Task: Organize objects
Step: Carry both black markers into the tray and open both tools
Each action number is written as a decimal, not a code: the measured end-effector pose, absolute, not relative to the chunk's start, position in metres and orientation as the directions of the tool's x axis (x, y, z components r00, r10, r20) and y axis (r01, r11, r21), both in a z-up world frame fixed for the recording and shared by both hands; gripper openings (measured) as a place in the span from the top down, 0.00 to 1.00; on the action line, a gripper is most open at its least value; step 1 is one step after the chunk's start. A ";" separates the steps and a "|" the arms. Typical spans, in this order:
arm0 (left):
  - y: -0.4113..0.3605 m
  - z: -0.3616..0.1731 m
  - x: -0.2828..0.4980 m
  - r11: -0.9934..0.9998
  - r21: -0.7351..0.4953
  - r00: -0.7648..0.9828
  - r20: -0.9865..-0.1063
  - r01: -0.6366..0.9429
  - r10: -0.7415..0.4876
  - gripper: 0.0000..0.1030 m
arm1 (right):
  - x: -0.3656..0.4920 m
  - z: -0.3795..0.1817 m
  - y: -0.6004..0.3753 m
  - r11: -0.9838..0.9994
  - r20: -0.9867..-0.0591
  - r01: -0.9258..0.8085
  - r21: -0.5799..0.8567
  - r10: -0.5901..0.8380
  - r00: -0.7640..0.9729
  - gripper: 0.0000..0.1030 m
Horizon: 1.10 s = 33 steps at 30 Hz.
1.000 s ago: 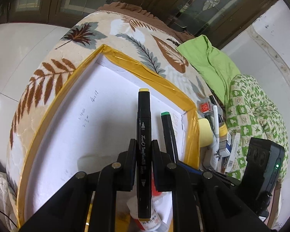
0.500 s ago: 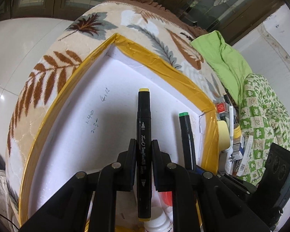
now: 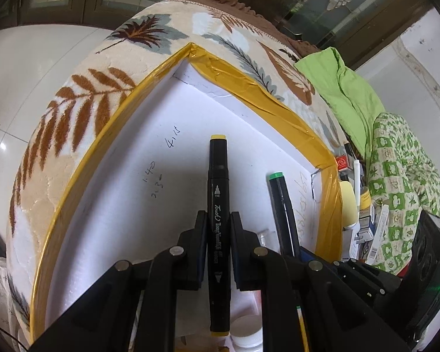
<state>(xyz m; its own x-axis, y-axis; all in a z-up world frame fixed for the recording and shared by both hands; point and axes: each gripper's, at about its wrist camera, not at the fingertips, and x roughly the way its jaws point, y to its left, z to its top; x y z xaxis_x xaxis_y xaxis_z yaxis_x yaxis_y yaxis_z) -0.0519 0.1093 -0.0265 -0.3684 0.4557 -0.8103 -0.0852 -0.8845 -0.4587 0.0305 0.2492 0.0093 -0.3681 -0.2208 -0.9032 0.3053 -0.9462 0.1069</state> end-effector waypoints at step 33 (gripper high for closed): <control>0.214 0.017 0.125 -0.795 -0.591 -0.432 -0.687 -0.135 0.584 0.21 | 0.152 0.047 0.393 -0.828 -0.773 0.338 0.448 -0.548 -0.319 0.49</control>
